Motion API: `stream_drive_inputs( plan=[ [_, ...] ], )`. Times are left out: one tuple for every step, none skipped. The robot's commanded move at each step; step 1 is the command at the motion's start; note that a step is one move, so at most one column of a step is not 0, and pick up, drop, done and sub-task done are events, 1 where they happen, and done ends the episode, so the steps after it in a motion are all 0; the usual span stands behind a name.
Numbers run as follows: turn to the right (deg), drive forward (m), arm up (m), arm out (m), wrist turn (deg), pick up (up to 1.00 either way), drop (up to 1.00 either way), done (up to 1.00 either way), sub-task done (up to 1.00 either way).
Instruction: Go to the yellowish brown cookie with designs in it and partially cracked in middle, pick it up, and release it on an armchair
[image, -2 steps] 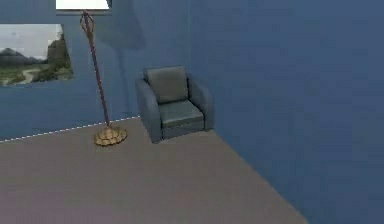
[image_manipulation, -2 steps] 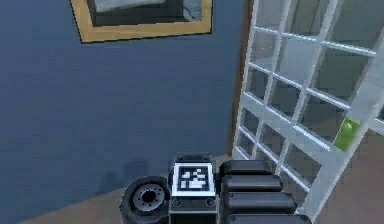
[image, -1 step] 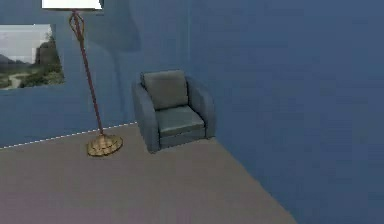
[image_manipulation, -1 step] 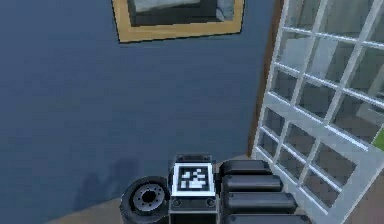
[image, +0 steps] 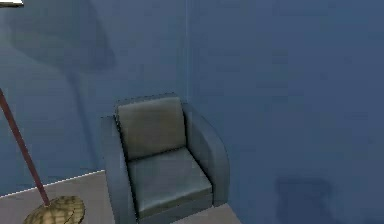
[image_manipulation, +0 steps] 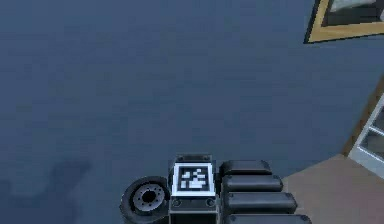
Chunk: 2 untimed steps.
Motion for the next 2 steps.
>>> stream_drive_inputs(
  plan=[
    [3.0,0.0,0.0,0.0,0.0,0.0,0.0,0.0,0.0],
    [0.0,0.45,0.0,0.0,0.0,0.0,0.0,0.0,0.0]
  ],
)
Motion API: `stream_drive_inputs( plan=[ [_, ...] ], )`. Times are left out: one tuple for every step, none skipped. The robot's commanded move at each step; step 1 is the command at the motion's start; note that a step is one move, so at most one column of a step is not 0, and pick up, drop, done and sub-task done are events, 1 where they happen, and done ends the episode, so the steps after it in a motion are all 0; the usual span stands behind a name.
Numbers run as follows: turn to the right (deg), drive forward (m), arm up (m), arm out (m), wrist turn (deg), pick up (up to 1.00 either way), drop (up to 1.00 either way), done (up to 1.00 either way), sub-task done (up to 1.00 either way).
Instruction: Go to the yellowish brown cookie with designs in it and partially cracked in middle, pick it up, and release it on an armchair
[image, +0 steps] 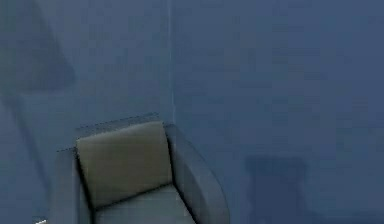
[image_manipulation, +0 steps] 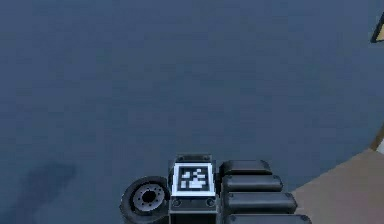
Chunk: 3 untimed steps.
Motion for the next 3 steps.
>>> stream_drive_inputs(
  plan=[
    [-33.0,0.0,0.0,0.0,0.0,0.0,0.0,0.0,0.0],
    [24.0,0.0,0.0,0.0,0.0,0.0,0.0,0.0,0.0],
    [-18.0,0.0,0.0,0.0,0.0,0.0,0.0,0.0,0.0]
  ],
)
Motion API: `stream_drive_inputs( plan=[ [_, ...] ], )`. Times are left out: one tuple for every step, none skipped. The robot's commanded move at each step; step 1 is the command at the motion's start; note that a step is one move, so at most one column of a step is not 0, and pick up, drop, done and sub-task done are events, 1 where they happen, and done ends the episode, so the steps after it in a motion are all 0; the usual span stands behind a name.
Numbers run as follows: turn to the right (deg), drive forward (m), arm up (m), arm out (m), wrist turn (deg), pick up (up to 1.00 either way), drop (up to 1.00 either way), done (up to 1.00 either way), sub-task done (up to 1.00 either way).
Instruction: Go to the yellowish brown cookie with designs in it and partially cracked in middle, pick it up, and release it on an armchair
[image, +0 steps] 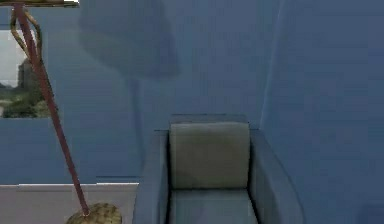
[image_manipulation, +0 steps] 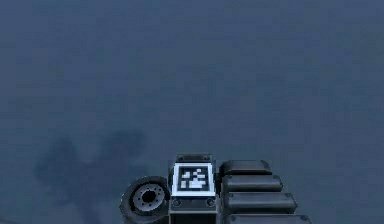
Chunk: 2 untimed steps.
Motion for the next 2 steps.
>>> stream_drive_inputs(
  plan=[
    [15.0,0.0,0.0,0.0,0.0,0.0,0.0,0.0,0.0],
    [-12.0,0.0,0.0,0.0,0.0,0.0,0.0,0.0,0.0]
  ],
)
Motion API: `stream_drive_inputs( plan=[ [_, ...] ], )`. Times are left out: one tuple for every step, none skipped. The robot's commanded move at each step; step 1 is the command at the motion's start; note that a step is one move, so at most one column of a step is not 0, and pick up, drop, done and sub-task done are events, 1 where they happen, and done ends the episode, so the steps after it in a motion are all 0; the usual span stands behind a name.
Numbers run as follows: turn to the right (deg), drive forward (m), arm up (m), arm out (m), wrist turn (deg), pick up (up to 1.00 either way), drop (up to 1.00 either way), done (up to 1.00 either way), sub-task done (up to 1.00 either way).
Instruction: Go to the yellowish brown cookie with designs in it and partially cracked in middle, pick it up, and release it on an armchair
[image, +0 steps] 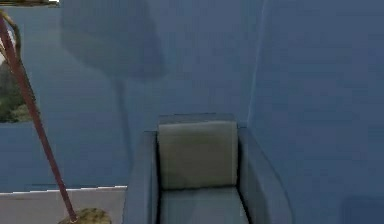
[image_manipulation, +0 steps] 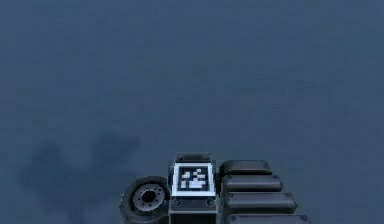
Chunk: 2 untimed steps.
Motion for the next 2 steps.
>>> stream_drive_inputs(
  plan=[
    [21.0,0.0,0.0,0.0,0.0,0.0,0.0,0.0,0.0],
    [0.0,0.3,0.0,0.0,0.0,0.0,0.0,0.0,0.0]
  ],
)
